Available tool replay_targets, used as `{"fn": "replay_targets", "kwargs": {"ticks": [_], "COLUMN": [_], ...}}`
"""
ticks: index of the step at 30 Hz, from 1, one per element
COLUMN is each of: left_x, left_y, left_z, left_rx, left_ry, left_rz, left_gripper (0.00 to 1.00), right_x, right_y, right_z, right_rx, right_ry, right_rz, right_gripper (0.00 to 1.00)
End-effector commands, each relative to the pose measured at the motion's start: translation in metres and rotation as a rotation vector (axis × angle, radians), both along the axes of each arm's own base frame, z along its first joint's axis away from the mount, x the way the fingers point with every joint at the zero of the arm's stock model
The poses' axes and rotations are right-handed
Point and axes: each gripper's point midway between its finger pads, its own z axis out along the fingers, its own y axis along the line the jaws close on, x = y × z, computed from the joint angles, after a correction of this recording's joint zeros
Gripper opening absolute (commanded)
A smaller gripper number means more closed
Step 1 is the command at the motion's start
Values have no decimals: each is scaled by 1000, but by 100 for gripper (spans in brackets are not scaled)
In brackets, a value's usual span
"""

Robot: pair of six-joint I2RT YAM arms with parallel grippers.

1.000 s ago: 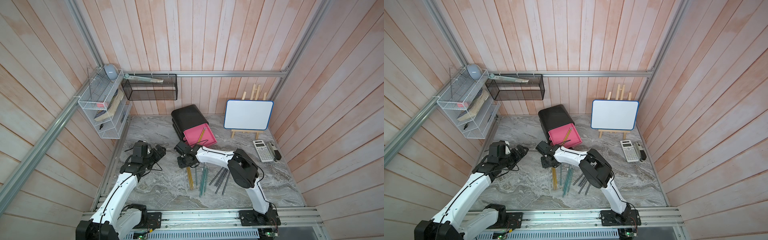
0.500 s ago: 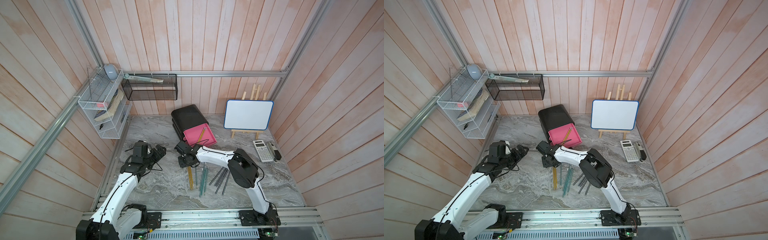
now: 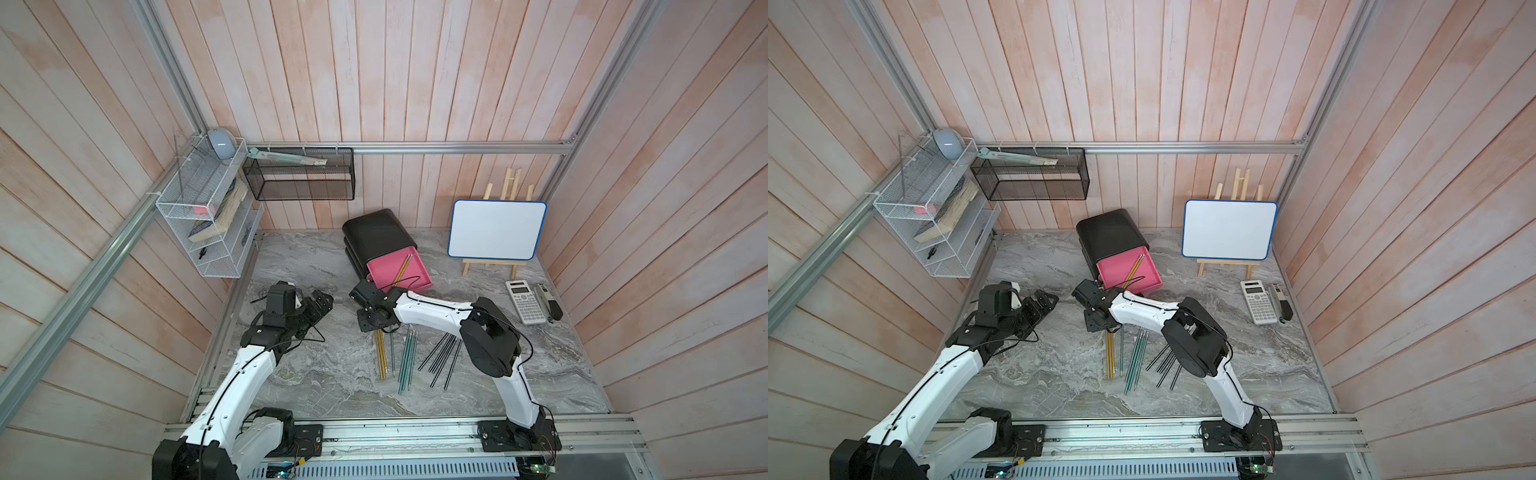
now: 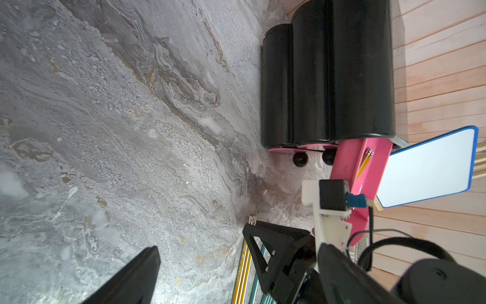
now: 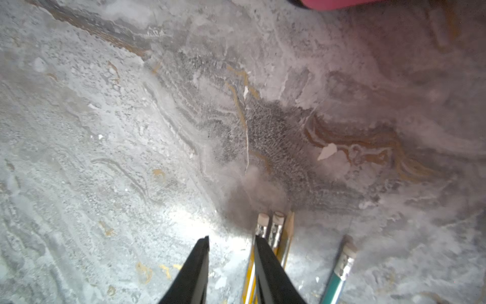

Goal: Please place the pencils in the drawer according to their color
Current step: Pick up the pencil from the center of the board.

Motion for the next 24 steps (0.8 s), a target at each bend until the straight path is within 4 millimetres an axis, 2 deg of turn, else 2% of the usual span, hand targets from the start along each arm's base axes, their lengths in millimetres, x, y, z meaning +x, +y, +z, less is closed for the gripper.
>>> {"fn": "replay_targets", "kwargs": {"ticks": [1, 14, 24], "left_x": [1, 1, 0], "left_y": [0, -1, 0], "left_z": [-1, -1, -1], "left_rx": [2, -1, -3], "left_ry": [-15, -15, -20], "left_rz": [-9, -11, -8], "left_gripper": [99, 99, 100], "right_x": [13, 13, 5], "right_y": [-7, -15, -20], "right_z": [17, -13, -39], "right_rx": [5, -50, -81], "right_ry": [-56, -29, 17], "right_rz": [-37, -51, -47], "right_gripper": [34, 34, 33]}}
